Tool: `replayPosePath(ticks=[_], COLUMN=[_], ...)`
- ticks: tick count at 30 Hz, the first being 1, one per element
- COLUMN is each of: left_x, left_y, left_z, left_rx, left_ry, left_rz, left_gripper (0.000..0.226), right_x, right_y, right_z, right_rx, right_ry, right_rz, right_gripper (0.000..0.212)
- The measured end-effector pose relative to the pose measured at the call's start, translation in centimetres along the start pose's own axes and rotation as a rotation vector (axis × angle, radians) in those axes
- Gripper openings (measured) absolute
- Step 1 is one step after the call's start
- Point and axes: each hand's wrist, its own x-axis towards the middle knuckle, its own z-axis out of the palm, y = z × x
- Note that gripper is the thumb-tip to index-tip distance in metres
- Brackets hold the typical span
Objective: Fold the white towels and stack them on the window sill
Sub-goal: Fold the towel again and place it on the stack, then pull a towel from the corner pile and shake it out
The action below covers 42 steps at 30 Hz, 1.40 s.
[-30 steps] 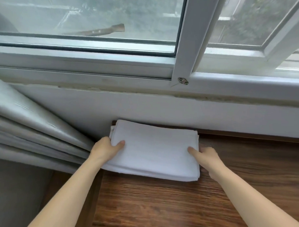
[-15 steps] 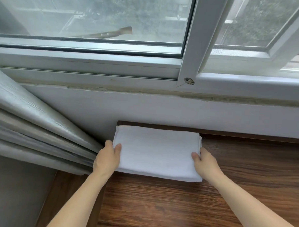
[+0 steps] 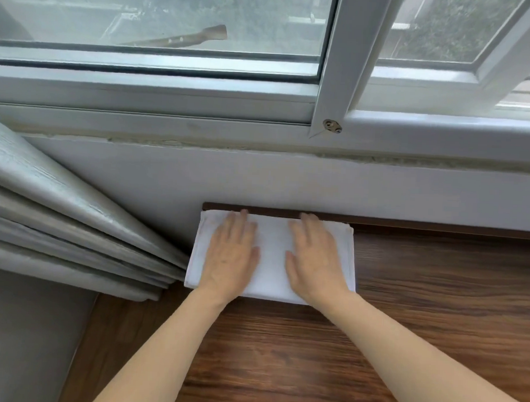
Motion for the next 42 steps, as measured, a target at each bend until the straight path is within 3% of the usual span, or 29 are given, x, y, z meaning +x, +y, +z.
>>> replayPosePath(ticks=[3, 5, 12, 17, 18, 20, 22, 26, 31, 35, 42], left_x=[0.6, 0.4, 0.1, 1.5, 2.2, 3.2, 4.3, 6.8, 9.4, 10.5, 10.9], left_y=[1.0, 0.1, -1.9, 3.8, 5.9, 10.6, 16.2, 27.6, 41.1, 51.0, 66.2], left_z=[2.1, 2.8, 2.0, 0.2, -0.8, -2.0, -3.0, -5.3, -6.6, -6.6, -6.1], left_rx=[-0.009, -0.006, 0.032, 0.135, 0.184, 0.292, 0.237, -0.111, -0.348, -0.510, -0.789], left_ry=[-0.221, -0.237, -0.211, -0.400, -0.413, -0.355, -0.325, -0.190, -0.101, -0.063, -0.089], left_rz=[0.100, 0.064, -0.193, -0.593, -0.579, -0.334, -0.126, 0.013, 0.095, 0.096, 0.138], left_gripper=[0.068, 0.072, 0.093, 0.089, 0.079, 0.047, 0.030, 0.030, 0.031, 0.036, 0.024], right_x=[1.2, 0.8, -1.2, -2.6, -2.9, -3.7, -4.7, -6.7, -10.4, -14.1, -20.7], right_y=[-1.3, 0.1, 6.9, 9.4, 9.8, 10.8, 12.2, 16.6, 24.9, 32.4, 44.6], right_z=[2.5, 3.3, 1.6, -1.1, -2.0, -3.9, -6.0, -11.3, -19.1, -24.9, -31.2], right_rx=[-0.036, -0.057, -0.170, -0.191, -0.195, -0.184, -0.149, -0.009, 0.068, 0.113, 0.145], right_ry=[-0.190, -0.243, -0.254, -0.277, -0.259, -0.195, -0.121, 0.007, 0.069, 0.153, 0.236], right_rz=[-0.080, -0.071, 0.115, 0.232, 0.249, 0.298, 0.334, 0.381, 0.442, 0.496, 0.575], right_gripper=[0.067, 0.072, 0.076, 0.078, 0.078, 0.076, 0.069, 0.040, 0.014, 0.018, 0.017])
